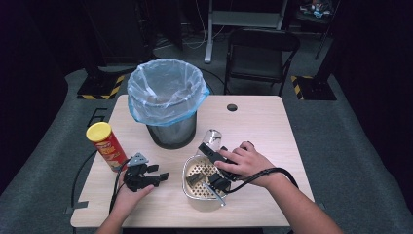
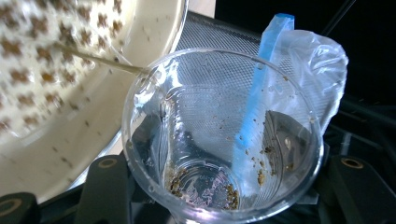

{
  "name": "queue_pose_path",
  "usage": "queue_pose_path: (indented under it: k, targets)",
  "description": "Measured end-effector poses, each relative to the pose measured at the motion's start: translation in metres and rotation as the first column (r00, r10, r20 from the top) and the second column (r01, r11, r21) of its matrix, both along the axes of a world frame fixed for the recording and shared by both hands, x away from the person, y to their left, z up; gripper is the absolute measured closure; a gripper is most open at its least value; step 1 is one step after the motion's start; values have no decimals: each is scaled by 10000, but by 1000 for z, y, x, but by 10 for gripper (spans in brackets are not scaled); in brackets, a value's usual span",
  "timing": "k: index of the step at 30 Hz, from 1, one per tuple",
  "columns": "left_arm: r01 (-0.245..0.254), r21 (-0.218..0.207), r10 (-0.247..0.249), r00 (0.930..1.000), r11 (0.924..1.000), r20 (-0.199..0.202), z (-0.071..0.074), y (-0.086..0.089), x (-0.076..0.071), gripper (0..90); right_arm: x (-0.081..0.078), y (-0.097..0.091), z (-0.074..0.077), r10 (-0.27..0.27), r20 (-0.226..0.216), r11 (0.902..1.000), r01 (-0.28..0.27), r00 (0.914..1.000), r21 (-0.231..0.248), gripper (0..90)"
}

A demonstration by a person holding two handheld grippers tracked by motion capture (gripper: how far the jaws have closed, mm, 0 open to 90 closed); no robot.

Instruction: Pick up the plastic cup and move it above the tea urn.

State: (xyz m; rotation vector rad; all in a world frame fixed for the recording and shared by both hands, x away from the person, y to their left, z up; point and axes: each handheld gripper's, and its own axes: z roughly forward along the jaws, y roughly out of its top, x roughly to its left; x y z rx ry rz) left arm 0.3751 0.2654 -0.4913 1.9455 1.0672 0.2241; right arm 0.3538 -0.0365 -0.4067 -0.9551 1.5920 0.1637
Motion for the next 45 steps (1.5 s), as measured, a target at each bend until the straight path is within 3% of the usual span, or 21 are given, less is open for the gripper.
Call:
queue_pose_path:
  k: [2, 3, 5, 6, 7, 9, 14, 16, 17, 18, 21, 22, 27, 30, 31, 45]
  targets:
    - [5, 25, -5, 10000, 10000, 1, 0, 0, 0, 377, 1, -1, 3, -125, -931, 9980, 182, 9956, 602, 401]
    - [12, 26, -12, 10000, 10000, 6, 0, 0, 0, 377, 1, -1, 3, -125, -931, 9980, 182, 9956, 602, 401]
    - [6, 40, -7, 10000, 10000, 20, 0, 0, 0, 377, 5, -3, 5, -163, -1450, 9954, 298, 9893, 914, 401]
    - [21, 55, -21, 10000, 10000, 13, 0, 0, 0, 377, 6, -6, 4, -390, -1916, 9877, 669, 9807, 1412, 401]
    - [-21, 69, 20, 10000, 10000, 68, -1, 0, 0, 377, 7, -7, 5, -338, -2099, 9843, 690, 9771, 1626, 401]
    - [30, 68, -30, 10000, 10000, 16, -1, 0, 1, 376, 9, -8, 8, -260, -2364, 9810, 703, 9713, 1811, 400]
    - [17, 57, -17, 10000, 10000, -13, -1, 0, 0, 374, 9, -9, 8, -189, -2404, 9830, 620, 9705, 1730, 400]
    - [-22, 51, 21, 10000, 10000, 17, -1, 0, 0, 374, 8, -8, 7, -119, -2201, 9846, 499, 9754, 1677, 400]
    - [-53, 44, 53, 10000, 10000, 23, -1, 0, 0, 373, 7, -8, 6, -123, -1899, 9854, 441, 9817, 1644, 400]
    - [-40, 48, 40, 10000, 10000, 24, -1, 0, 0, 373, 7, -8, 6, -123, -1899, 9854, 441, 9817, 1644, 400]
    - [-47, 33, 47, 10000, 10000, 25, -1, 0, 0, 373, 3, -6, 6, 17, -1219, 9900, 156, 9925, 1406, 400]
    - [-44, 38, 44, 10000, 10000, 27, -1, 0, 0, 373, 1, -5, 5, 37, -542, 9944, 21, 9985, 1059, 401]
    - [-71, 16, 70, 9999, 10000, 72, -1, 0, 0, 373, -2, -2, 0, 171, 98, 9988, -176, 9998, 449, 401]
    - [-80, 58, 79, 9999, 10000, 85, -1, 0, 0, 373, -5, -1, -3, 203, 338, 9990, -216, 9992, 387, 402]
    - [-78, 43, 78, 9999, 10000, 88, -1, -1, 0, 372, -5, 0, -3, 377, 609, 9991, -388, 9974, 161, 402]
    - [-83, 32, 83, 9999, 10000, 88, -1, -1, 0, 372, -6, 1, 0, 552, 933, 9985, -549, 9941, -58, 401]
